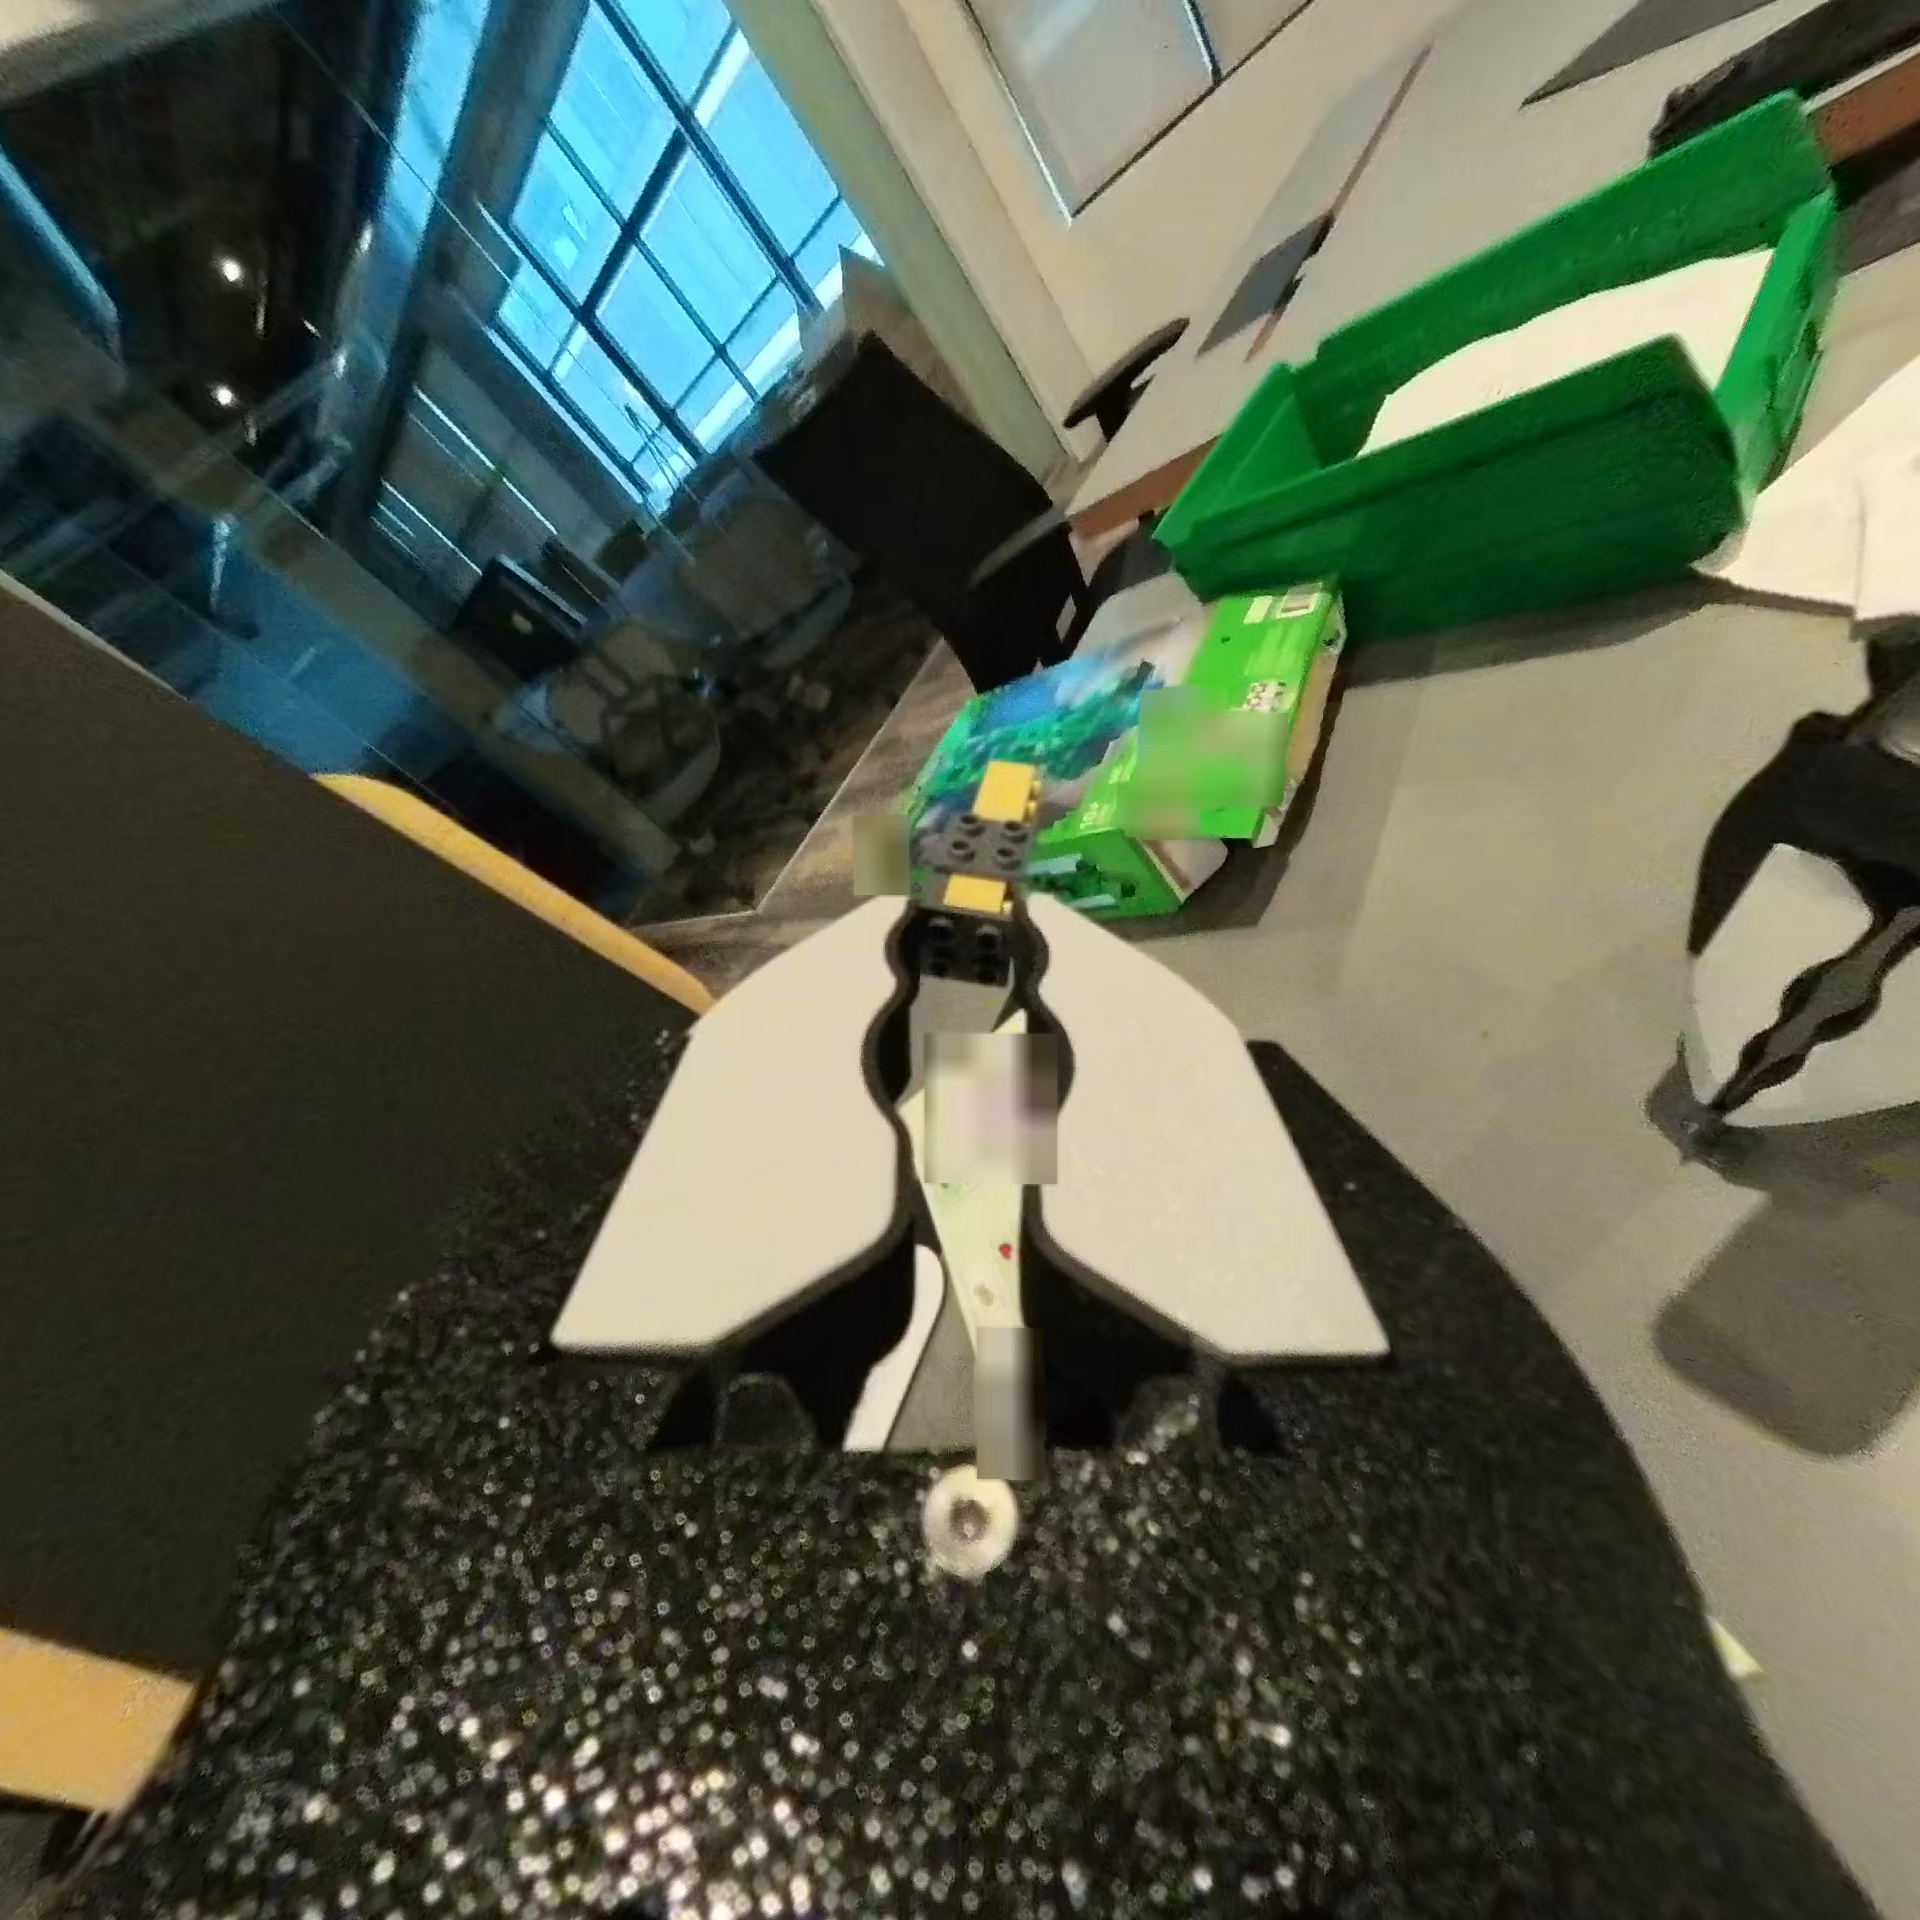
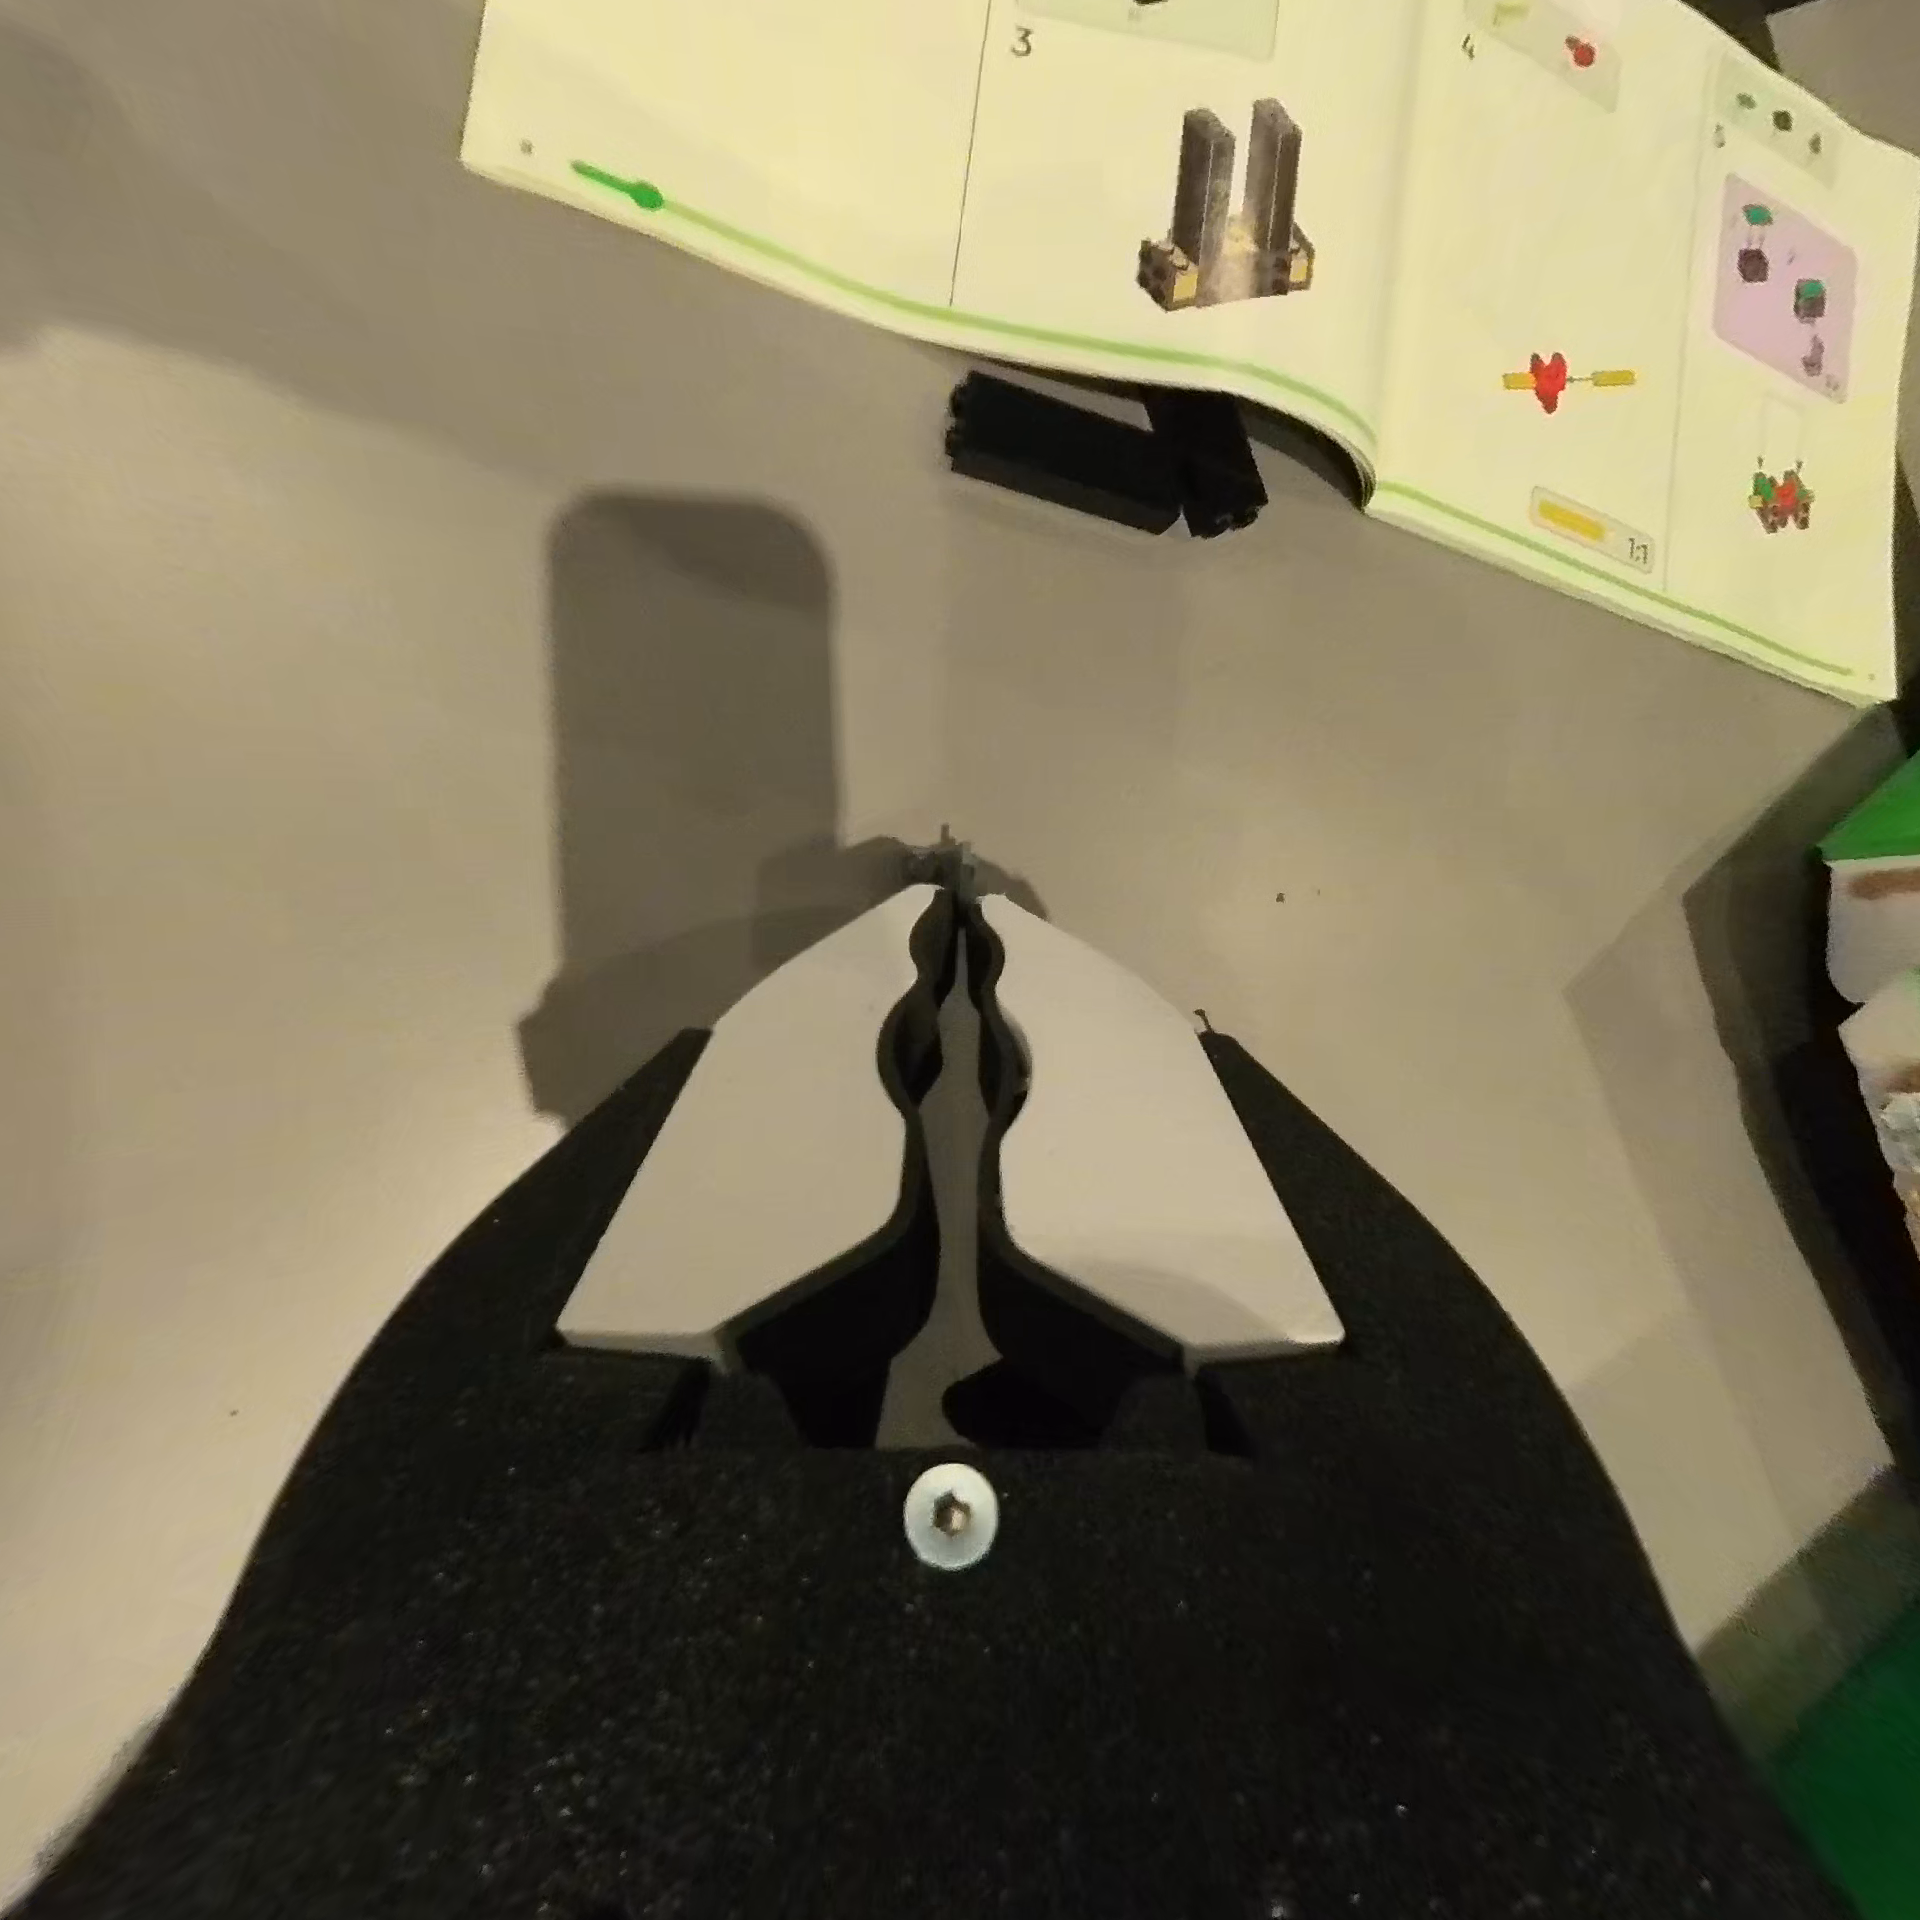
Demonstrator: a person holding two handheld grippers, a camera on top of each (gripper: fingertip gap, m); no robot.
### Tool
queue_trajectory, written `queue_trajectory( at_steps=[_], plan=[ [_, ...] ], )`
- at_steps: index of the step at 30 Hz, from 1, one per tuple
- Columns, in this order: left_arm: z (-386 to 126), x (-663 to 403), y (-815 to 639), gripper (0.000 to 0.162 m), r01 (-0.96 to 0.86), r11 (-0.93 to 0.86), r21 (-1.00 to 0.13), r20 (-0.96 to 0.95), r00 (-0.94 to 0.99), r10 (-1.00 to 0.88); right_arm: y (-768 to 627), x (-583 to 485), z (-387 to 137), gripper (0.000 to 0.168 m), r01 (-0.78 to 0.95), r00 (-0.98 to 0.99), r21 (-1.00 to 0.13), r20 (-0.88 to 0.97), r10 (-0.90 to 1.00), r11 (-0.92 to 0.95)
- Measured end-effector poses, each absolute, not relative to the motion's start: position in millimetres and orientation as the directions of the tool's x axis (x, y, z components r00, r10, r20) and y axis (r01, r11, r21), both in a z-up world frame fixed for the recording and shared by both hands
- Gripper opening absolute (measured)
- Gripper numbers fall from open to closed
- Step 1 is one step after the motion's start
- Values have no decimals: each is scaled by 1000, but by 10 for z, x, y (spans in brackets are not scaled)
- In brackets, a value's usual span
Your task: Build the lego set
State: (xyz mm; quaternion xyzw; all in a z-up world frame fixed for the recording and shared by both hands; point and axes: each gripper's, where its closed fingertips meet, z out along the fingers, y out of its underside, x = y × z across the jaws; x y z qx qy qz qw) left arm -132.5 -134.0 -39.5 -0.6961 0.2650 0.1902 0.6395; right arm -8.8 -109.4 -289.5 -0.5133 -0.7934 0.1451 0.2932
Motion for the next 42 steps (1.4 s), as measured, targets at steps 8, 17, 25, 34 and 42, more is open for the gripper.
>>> queue_trajectory(
  at_steps=[8,17,25,34,42],
  plan=[
    [-468,-1363,-1285,16,-593,-64,-803,-581,802,-141,-1082,-93,-2896,1,731,-303,-521,331,894,441],
    [-503,-1357,-1266,16,-593,-78,-802,-578,802,-154,-1257,-143,-2867,4,715,-271,-611,205,941,339],
    [-491,-1318,-1266,16,-597,-69,-799,-582,797,-163,-1192,19,-2740,12,662,-272,-704,95,958,258],
    [-507,-1295,-1259,16,-604,-73,-794,-586,791,-173,-1305,-97,-2874,19,593,-418,-734,71,906,331],
    [-503,-1305,-1264,16,-600,-71,-797,-582,794,-174,-1512,44,-2887,17,584,-526,-738,-27,850,338]
  ],
)
